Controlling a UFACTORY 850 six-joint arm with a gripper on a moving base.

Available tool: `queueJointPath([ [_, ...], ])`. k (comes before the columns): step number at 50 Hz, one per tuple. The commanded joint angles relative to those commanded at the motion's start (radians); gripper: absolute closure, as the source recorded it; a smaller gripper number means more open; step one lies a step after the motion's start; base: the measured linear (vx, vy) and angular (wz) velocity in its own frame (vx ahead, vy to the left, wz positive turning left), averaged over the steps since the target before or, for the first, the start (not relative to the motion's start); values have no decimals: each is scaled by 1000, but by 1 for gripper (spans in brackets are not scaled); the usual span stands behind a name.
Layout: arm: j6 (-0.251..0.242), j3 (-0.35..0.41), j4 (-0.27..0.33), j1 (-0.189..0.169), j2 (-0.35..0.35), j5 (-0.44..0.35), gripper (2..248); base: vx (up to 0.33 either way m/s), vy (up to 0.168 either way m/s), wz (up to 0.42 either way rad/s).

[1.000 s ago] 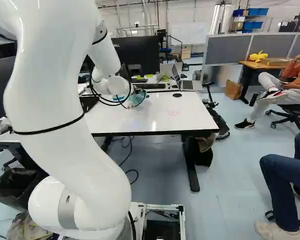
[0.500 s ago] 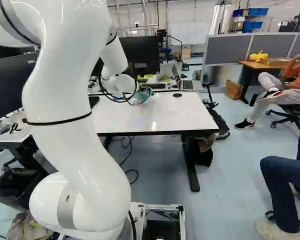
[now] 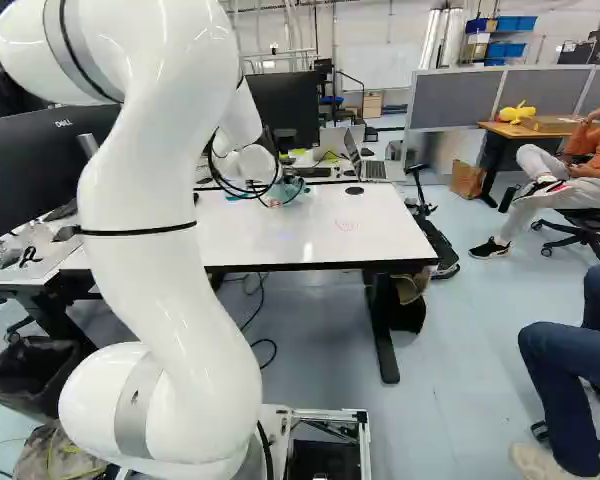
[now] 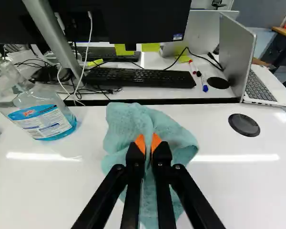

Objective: Clean the table with the green towel

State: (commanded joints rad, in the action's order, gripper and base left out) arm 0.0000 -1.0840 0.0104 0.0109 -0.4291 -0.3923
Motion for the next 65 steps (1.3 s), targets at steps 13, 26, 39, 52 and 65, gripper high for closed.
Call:
queueJointPath([
  [13, 0, -66, 0, -3, -59, 37, 216, 0, 0, 0],
  [26, 0, -77, 0, -3, -91, 37, 216, 0, 0, 0],
  [39, 0, -83, 0, -3, -120, 37, 216, 0, 0, 0],
  [52, 0, -83, 0, -3, -120, 38, 216, 0, 0, 0],
  [65, 0, -83, 0, -3, -120, 59, 216, 0, 0, 0],
])
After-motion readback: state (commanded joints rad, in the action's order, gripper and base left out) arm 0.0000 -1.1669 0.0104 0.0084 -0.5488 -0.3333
